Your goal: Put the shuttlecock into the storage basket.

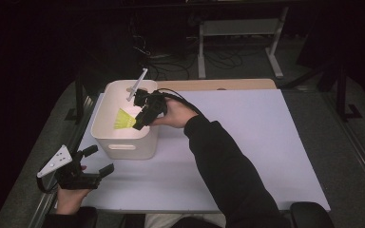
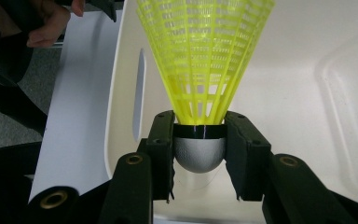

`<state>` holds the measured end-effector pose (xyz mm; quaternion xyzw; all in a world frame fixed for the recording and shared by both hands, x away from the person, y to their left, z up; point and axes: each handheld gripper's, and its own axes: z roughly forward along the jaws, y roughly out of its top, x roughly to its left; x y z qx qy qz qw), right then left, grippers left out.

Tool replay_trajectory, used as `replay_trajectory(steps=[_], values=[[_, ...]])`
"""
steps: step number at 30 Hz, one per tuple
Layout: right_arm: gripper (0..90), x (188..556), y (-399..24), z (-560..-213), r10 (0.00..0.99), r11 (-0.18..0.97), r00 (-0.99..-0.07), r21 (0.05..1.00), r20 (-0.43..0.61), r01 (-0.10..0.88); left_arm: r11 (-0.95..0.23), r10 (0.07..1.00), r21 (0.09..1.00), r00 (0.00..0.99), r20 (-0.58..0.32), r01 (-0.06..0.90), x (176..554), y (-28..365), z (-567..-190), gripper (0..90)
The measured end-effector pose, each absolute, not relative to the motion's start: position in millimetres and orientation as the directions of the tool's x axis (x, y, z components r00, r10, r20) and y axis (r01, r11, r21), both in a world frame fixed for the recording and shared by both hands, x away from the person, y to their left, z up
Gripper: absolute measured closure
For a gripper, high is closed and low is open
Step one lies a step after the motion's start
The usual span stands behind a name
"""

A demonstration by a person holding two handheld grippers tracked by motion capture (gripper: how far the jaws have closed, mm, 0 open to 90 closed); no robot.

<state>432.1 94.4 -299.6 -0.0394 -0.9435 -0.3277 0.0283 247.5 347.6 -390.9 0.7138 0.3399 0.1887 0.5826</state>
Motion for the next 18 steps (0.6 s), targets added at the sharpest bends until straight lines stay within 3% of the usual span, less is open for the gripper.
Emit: replay_trajectory(steps=[12, 18], values=[[62.9, 433.8, 97.6, -306.7, 0.053, 0.788, -0.994, 0.608, 0.093, 0.099, -0.088, 0.705, 0.960, 0.698, -0.129, 0.267, 247.6, 347.5, -390.8, 0.0], [49.9, 433.3, 96.3, -304.2, 0.069, 0.779, -0.993, 0.617, 0.092, 0.112, -0.090, 0.705, 0.960, 0.698, -0.127, 0.265, 247.6, 347.7, -390.7, 0.0]])
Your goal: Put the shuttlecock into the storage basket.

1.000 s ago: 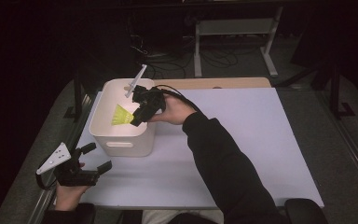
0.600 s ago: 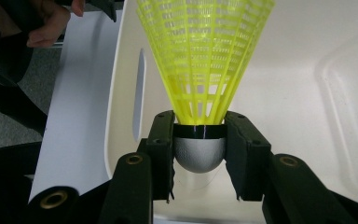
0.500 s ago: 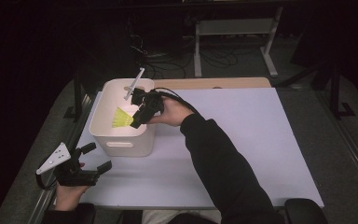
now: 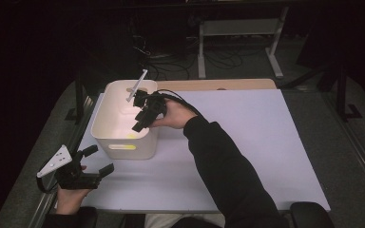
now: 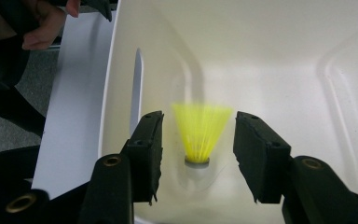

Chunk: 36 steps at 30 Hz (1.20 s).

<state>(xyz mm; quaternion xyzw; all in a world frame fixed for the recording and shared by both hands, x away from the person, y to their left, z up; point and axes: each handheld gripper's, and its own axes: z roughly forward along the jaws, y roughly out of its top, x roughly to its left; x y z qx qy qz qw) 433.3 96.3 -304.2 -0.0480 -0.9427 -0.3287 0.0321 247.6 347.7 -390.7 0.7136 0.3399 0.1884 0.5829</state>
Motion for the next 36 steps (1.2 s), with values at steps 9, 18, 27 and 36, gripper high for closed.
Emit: replay_trajectory(steps=[9, 18, 27, 36], values=[[33.1, 436, 90, -300, 0.124, 0.768, -0.988, 0.622, 0.094, 0.156, -0.088, 0.704, 0.960, 0.698, -0.128, 0.265, 247, 348, -391, 0.0], [15.8, 436, 80, -294, 0.186, 0.742, -0.979, 0.641, 0.084, 0.196, -0.089, 0.704, 0.960, 0.698, -0.128, 0.266, 247, 348, -391, 0.0], [9.1, 433, 67, -286, 0.198, 0.716, -0.978, 0.670, 0.073, 0.195, -0.089, 0.704, 0.960, 0.698, -0.128, 0.266, 247, 348, -391, 0.0], [0.0, 427, 47, -279, 0.234, 0.686, -0.971, 0.699, 0.050, 0.201, -0.092, 0.706, 0.959, 0.697, -0.126, 0.267, 248, 347, -391, 0.0]])
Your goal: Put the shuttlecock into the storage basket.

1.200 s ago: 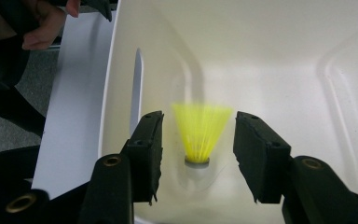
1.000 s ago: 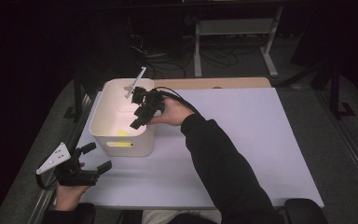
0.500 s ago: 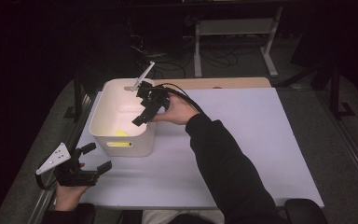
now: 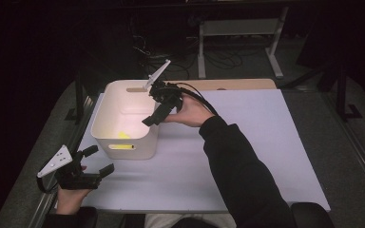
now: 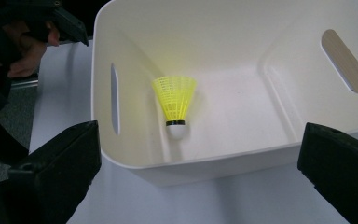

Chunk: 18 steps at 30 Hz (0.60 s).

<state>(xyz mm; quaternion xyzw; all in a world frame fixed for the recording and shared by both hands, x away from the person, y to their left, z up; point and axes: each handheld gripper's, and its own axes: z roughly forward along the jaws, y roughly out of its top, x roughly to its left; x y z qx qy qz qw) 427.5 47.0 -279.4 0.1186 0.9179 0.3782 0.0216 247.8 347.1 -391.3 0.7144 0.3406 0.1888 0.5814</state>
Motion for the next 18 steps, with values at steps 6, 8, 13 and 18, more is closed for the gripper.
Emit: replay_trajectory(steps=[6, 8, 13, 18], values=[[0.0, 423, 33, -277, 0.245, 0.673, -0.969, 0.714, 0.035, 0.195, -0.096, 0.705, 0.958, 0.698, -0.126, 0.270, 248, 347, -392, 0.0], [0.0, 422, 29, -277, 0.246, 0.669, -0.969, 0.717, 0.033, 0.194, -0.095, 0.707, 0.958, 0.696, -0.126, 0.270, 248, 347, -392, 0.0], [0.0, 419, 21, -276, 0.252, 0.659, -0.967, 0.727, 0.031, 0.195, -0.096, 0.708, 0.957, 0.695, -0.127, 0.273, 248, 347, -392, 0.0], [0.0, 417, 16, -276, 0.263, 0.659, -0.965, 0.727, 0.019, 0.194, -0.096, 0.707, 0.957, 0.695, -0.127, 0.272, 247, 347, -392, 0.0]])
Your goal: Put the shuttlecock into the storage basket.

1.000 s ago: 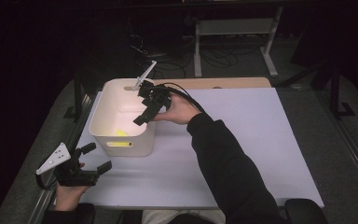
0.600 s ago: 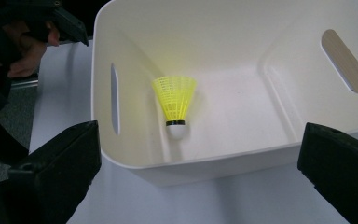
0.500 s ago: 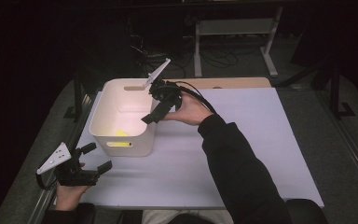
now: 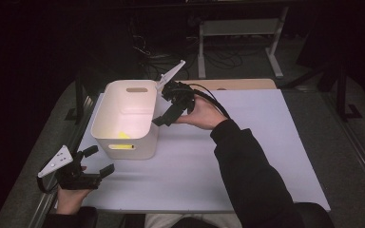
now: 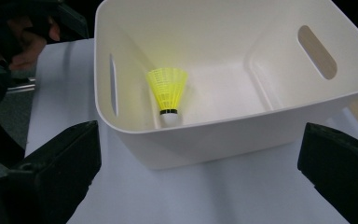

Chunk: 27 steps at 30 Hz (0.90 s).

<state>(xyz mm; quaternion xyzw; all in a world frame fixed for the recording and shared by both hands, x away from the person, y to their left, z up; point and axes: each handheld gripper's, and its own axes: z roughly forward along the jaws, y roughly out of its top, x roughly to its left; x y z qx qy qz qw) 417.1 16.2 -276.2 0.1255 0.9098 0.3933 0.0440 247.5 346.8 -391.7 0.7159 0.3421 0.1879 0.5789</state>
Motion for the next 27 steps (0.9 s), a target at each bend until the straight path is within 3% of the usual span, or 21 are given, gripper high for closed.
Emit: replay_trajectory(steps=[27], values=[[0.0, 401, -21, -303, 0.289, 0.623, -0.957, 0.753, 0.030, 0.211, -0.101, 0.712, 0.954, 0.690, -0.130, 0.284, 248, 346, -392, 0.0]])
